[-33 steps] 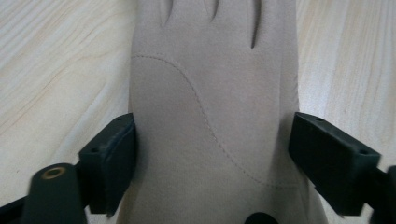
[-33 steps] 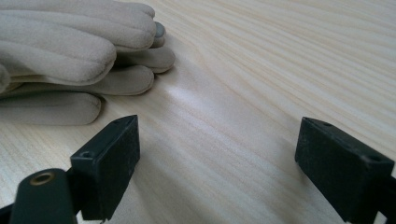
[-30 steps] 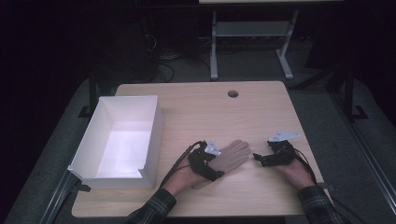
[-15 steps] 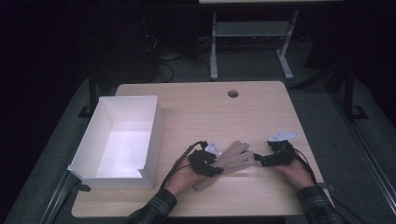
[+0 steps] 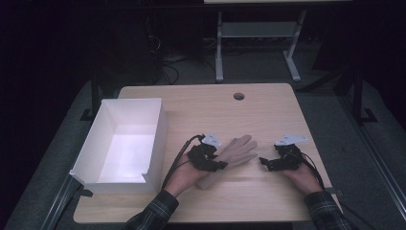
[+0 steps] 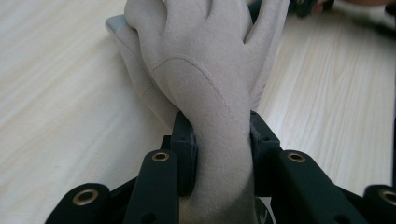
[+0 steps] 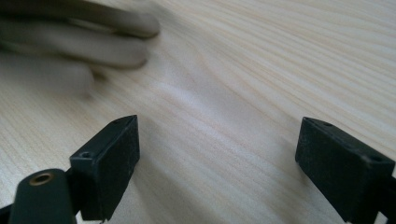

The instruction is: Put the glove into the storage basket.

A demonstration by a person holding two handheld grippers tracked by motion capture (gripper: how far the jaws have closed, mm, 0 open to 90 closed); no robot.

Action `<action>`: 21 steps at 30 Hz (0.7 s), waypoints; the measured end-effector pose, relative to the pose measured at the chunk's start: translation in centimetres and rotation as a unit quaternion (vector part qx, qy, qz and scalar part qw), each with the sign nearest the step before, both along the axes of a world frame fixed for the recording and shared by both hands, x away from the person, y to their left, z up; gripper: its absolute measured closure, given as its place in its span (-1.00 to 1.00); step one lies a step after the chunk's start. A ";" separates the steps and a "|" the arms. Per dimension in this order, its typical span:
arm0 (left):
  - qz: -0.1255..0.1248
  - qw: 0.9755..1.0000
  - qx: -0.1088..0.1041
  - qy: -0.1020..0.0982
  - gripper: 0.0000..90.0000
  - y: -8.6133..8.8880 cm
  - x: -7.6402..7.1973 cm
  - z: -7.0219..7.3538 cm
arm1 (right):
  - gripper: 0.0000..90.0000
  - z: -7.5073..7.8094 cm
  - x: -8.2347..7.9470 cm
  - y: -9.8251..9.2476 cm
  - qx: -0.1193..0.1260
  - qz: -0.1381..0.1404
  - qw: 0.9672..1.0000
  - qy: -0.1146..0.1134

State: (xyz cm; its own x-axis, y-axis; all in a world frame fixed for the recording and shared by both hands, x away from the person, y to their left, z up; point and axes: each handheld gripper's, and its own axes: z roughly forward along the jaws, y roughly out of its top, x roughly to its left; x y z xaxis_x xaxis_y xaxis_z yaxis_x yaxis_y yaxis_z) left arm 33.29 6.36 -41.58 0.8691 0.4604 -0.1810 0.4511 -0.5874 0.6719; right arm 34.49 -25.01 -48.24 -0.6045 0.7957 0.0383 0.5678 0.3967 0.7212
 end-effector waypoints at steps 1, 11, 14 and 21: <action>0.003 1.000 -0.001 -0.001 0.54 0.1 0.1 0.4 | -0.71 0.0 0.0 0.0 0.000 0.000 1.000 0.000; 0.035 0.999 -0.010 -0.014 0.54 1.4 0.7 5.0 | -0.71 0.0 0.0 0.0 0.001 0.000 1.000 0.000; 0.045 0.999 -0.013 -0.016 0.54 2.1 0.8 6.2 | -0.71 0.0 0.0 0.0 0.001 -0.001 1.000 0.001; 0.060 0.998 -0.013 -0.021 0.54 4.5 1.2 8.7 | -0.71 0.0 0.0 0.0 0.002 -0.001 1.000 0.001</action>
